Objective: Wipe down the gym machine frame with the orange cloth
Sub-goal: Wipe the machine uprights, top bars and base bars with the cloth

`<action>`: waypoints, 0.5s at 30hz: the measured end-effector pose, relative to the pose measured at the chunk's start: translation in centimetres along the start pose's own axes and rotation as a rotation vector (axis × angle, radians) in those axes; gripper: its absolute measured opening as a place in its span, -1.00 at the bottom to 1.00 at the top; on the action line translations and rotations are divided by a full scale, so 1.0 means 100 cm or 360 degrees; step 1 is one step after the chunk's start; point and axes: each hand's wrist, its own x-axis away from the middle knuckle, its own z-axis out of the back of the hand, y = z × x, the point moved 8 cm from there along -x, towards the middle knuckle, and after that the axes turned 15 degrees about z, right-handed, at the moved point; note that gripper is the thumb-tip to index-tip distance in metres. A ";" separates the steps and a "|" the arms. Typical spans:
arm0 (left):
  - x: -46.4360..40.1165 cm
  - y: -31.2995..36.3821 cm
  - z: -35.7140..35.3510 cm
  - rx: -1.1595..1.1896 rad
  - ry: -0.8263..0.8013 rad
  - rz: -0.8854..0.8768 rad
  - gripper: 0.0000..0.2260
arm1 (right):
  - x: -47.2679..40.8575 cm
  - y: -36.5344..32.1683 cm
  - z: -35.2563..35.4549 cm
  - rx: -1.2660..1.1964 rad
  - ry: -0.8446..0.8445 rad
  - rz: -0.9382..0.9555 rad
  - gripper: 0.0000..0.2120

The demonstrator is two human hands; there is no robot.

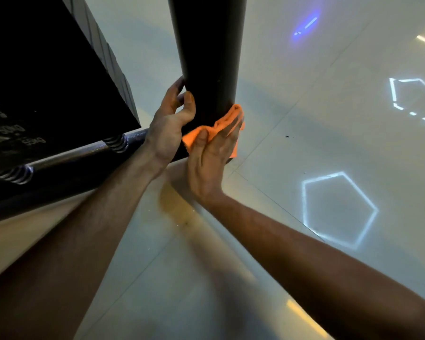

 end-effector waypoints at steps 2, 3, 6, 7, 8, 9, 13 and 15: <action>0.002 0.001 -0.001 -0.0015 -0.0011 0.0020 -0.45 | 0.002 -0.008 -0.008 0.0018 0.0050 -0.0154 -0.28; 0.004 0.004 -0.002 -0.0037 -0.0014 0.0015 -0.45 | 0.000 -0.003 -0.007 0.0091 -0.0027 -0.0089 -0.25; 0.007 0.007 -0.001 -0.0057 0.0003 -0.0018 -0.50 | -0.009 0.023 0.012 0.0277 -0.0418 0.0463 -0.12; 0.008 0.007 -0.001 -0.0070 0.0006 -0.0013 -0.53 | -0.011 0.026 0.018 0.0250 -0.0541 0.0581 -0.09; 0.008 0.006 -0.001 -0.0084 0.0003 -0.0010 -0.56 | -0.014 0.028 0.023 0.0200 -0.0614 0.0614 -0.08; 0.009 0.006 -0.001 -0.0094 -0.0002 -0.0010 -0.58 | -0.017 0.029 0.027 0.0144 -0.0638 0.0568 -0.07; 0.016 0.009 -0.004 -0.0087 0.0009 0.0004 -0.57 | -0.014 0.026 0.033 0.0139 -0.0711 0.0441 -0.09; 0.022 0.009 -0.006 -0.0098 0.0021 0.0030 -0.57 | -0.009 0.027 0.041 0.0266 -0.0794 0.0600 -0.10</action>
